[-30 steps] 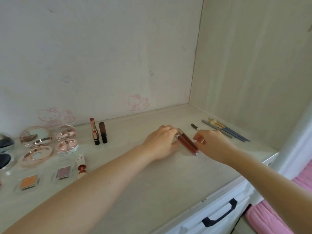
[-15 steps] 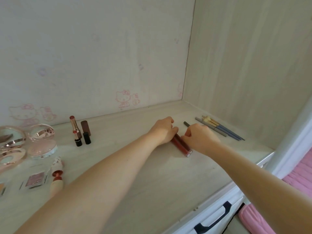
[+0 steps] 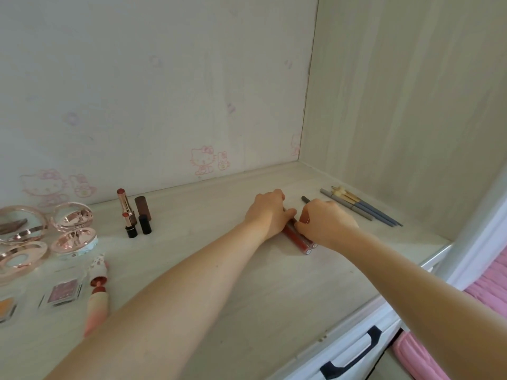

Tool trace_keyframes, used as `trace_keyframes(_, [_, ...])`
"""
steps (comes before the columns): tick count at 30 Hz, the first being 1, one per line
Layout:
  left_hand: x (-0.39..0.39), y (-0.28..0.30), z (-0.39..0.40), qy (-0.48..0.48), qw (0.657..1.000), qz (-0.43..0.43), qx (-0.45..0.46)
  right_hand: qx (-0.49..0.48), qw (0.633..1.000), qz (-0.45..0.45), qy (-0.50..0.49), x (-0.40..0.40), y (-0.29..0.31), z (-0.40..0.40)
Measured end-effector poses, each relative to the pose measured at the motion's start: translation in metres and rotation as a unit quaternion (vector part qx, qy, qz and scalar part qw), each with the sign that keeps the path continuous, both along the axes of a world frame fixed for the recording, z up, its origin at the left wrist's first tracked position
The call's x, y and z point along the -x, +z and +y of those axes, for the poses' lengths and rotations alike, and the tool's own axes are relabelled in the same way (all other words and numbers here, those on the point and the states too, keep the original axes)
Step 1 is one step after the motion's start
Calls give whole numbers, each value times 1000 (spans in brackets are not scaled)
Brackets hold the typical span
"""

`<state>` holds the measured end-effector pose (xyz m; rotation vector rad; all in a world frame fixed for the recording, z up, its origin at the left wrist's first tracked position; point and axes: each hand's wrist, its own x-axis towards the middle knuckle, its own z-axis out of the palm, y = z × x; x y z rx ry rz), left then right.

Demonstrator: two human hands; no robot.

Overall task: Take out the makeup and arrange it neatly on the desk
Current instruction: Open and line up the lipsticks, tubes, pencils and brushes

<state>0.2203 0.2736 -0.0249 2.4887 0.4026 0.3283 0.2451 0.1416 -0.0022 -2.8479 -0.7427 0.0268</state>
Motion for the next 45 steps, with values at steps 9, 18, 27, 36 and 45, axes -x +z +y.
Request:
trace_keyframes(9, [-4,2,-10,53,984,-107,131,-94,995,-4,-35,-3,-3,-4])
trace_keyframes(18, [43,29,2,75,891,-201,399,-347,937,46,14,40,6,2])
trace_keyframes(27, [156,39,36,41,889,-208,405,-458,872,155,77,121,15,50])
trace_keyframes(36, [261,48,83,81,900,-258,342,-471,818,298,143,198,10,96])
trace_keyframes(45, [348,26,125,115,955,-223,160,-462,821,272,197,247,7,132])
